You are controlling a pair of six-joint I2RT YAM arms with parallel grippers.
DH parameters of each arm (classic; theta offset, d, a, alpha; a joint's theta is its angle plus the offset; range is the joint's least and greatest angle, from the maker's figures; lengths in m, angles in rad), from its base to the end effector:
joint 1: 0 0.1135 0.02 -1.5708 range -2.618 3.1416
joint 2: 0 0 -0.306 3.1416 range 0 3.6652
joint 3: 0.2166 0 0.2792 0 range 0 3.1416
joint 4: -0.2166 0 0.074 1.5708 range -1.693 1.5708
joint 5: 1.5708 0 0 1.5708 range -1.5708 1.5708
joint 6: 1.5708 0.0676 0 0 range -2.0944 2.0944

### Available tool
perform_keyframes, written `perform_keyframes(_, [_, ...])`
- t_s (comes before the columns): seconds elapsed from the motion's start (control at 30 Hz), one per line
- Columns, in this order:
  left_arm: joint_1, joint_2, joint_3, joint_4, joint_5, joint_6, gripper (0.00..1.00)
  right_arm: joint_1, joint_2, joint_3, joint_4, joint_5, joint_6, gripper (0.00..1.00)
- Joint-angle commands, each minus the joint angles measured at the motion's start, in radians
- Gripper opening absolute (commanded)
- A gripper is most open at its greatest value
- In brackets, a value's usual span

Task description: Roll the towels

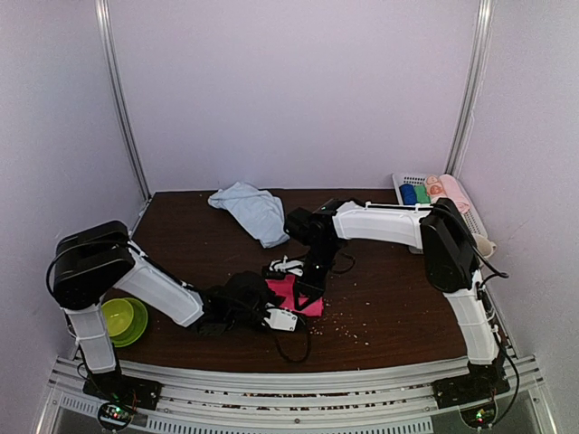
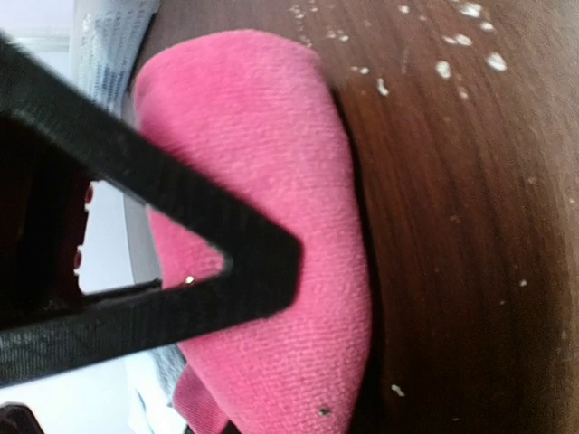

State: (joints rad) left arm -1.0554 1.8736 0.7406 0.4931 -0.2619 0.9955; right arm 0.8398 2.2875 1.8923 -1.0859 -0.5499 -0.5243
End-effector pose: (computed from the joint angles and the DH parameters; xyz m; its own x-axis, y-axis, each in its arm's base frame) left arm 0.2089 -0.3333 0.1009 0.4591 0.8337 -0.3067 0.6485 -0.0786 0.7572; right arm 0.3126 0.4015 0.1635 -0.2422 -0.9094 -0.3381 -0.9094 0.0914 0.4057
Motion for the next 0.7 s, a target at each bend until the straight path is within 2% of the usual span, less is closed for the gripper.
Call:
perform_keyframes(0.0, [0.017, 0.035, 0.026, -0.266, 0.017, -0.038, 0.07, -0.010, 0.023, -0.046, -0.019, 0.040, -0.007, 0.20])
perform_keyframes(0.07, [0.023, 0.023, 0.053, -0.347, 0.061, -0.066, 0.00, -0.015, -0.003, -0.069, 0.006, 0.052, 0.005, 0.27])
perform_keyframes(0.2, [0.043, 0.001, 0.098, -0.486, 0.163, -0.119, 0.00, -0.030, -0.122, -0.161, 0.115, 0.106, 0.056, 0.51])
perform_keyframes(0.27, [0.056, -0.005, 0.120, -0.547, 0.214, -0.145, 0.00, -0.040, -0.199, -0.227, 0.180, 0.142, 0.084, 0.72])
perform_keyframes(0.37, [0.078, -0.009, 0.156, -0.626, 0.281, -0.176, 0.00, -0.058, -0.310, -0.320, 0.270, 0.185, 0.106, 0.85])
perform_keyframes(0.47, [0.098, -0.008, 0.185, -0.684, 0.340, -0.208, 0.00, -0.077, -0.416, -0.416, 0.363, 0.254, 0.132, 0.91])
perform_keyframes(0.67, [0.154, 0.026, 0.291, -0.829, 0.469, -0.257, 0.00, -0.107, -0.583, -0.606, 0.554, 0.358, 0.159, 0.92])
